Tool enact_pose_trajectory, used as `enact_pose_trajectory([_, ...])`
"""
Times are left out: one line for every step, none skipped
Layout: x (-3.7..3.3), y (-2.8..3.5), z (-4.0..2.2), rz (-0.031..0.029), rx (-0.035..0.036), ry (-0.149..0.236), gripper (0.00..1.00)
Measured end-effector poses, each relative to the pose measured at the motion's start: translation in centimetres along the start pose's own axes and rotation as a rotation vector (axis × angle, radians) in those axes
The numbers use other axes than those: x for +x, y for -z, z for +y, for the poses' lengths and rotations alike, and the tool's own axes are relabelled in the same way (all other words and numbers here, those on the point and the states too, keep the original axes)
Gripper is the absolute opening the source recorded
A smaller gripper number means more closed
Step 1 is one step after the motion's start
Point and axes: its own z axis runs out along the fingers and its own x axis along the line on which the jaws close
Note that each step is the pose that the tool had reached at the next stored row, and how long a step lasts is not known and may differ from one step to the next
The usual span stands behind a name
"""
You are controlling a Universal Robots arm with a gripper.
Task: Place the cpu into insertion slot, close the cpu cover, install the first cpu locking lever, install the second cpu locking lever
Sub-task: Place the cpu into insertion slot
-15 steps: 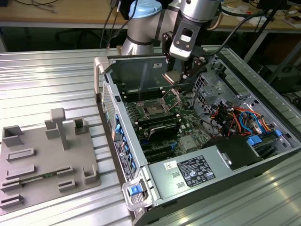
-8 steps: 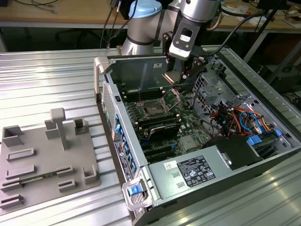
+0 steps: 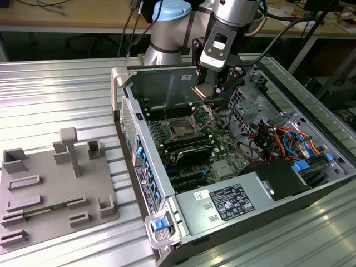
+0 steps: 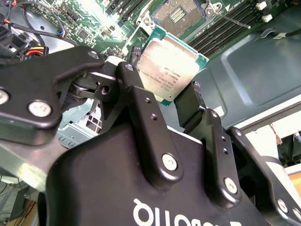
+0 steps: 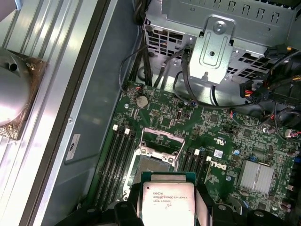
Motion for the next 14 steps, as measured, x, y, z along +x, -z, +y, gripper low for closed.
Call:
enact_pose_trajectory([0.0, 0.0, 0.0, -0.0001, 0.0, -0.001, 0.55])
enact_pose_trajectory([0.0, 0.0, 0.0, -0.0002, 0.0, -0.002, 0.55])
enact_pose_trajectory([0.0, 0.0, 0.0, -0.0002, 0.0, -0.002, 0.55])
enact_pose_trajectory([0.0, 0.0, 0.0, -0.0003, 0.0, -0.003, 0.55])
enact_pose_trajectory([0.0, 0.0, 0.0, -0.0003, 0.0, -0.004, 0.55])
enact_pose_trajectory([0.0, 0.0, 0.0, -0.0004, -0.0001, -0.005, 0.55])
enact_pose_trajectory([0.0, 0.0, 0.0, -0.0007, -0.0001, -0.007, 0.55])
enact_pose_trajectory([0.0, 0.0, 0.0, -0.001, -0.0002, -0.011, 0.55])
enact_pose_trajectory([0.0, 0.0, 0.0, -0.0012, -0.0002, -0.013, 0.55])
enact_pose_trajectory([0.0, 0.0, 0.0, -0.0015, -0.0003, -0.016, 0.55])
enact_pose_trajectory([0.0, -0.01, -0.01, -0.0017, -0.0003, -0.018, 0.55])
enact_pose_trajectory([0.0, -0.01, -0.01, -0.0019, -0.0004, -0.022, 0.55])
enact_pose_trajectory([0.0, -0.02, -0.01, -0.0024, -0.0005, -0.027, 0.55])
enact_pose_trajectory([0.01, -0.03, -0.02, -0.0033, -0.0007, -0.037, 0.55])
